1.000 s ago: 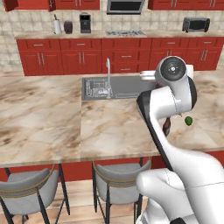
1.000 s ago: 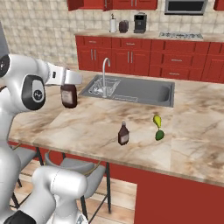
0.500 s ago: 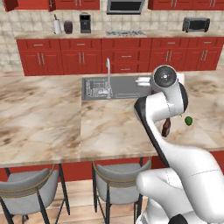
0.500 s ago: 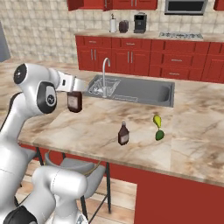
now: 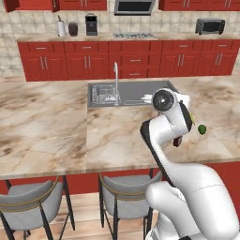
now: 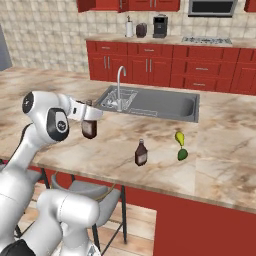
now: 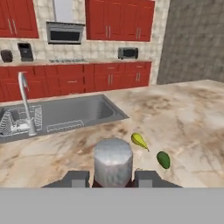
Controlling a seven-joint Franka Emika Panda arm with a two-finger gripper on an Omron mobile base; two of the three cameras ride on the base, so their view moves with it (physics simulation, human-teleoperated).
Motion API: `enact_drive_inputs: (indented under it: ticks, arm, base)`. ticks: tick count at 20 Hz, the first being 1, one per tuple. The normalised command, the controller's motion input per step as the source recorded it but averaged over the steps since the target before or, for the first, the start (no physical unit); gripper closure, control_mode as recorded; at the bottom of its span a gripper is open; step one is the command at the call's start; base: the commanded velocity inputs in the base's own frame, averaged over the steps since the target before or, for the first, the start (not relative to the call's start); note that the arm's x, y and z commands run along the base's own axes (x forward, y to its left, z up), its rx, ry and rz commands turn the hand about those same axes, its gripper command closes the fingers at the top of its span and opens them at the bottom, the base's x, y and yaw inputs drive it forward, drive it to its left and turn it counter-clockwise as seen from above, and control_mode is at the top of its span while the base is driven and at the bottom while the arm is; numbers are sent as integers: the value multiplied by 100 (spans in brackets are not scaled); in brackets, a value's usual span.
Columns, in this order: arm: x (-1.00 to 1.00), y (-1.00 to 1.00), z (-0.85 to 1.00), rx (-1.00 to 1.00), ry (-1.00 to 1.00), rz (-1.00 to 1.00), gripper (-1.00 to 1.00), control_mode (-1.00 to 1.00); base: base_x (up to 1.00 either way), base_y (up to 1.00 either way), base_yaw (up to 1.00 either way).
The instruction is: Move the ketchup and ketchup from the cabinet to the dining counter.
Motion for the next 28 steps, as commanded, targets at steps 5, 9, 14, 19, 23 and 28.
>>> enact_drive_inputs:
  ticks: [5, 9, 14, 19, 23, 28]
  arm:
    - [18, 0, -37, 2, 0, -20, 100, -100]
    - [19, 0, -32, 0, 0, -17, 100, -100]
    - [9, -4, -36, -1, 0, -9, 100, -100]
    - [5, -4, -31, -4, 4, -1, 100, -100]
    - [4, -17, -27, -6, 6, 0, 100, -100]
    - [5, -15, -28, -8, 5, 0, 100, -100]
  base:
    - [0, 0, 0]
    - [0, 0, 0]
    - [0, 0, 0]
    - [0, 0, 0]
    - [0, 0, 0]
    - [0, 0, 0]
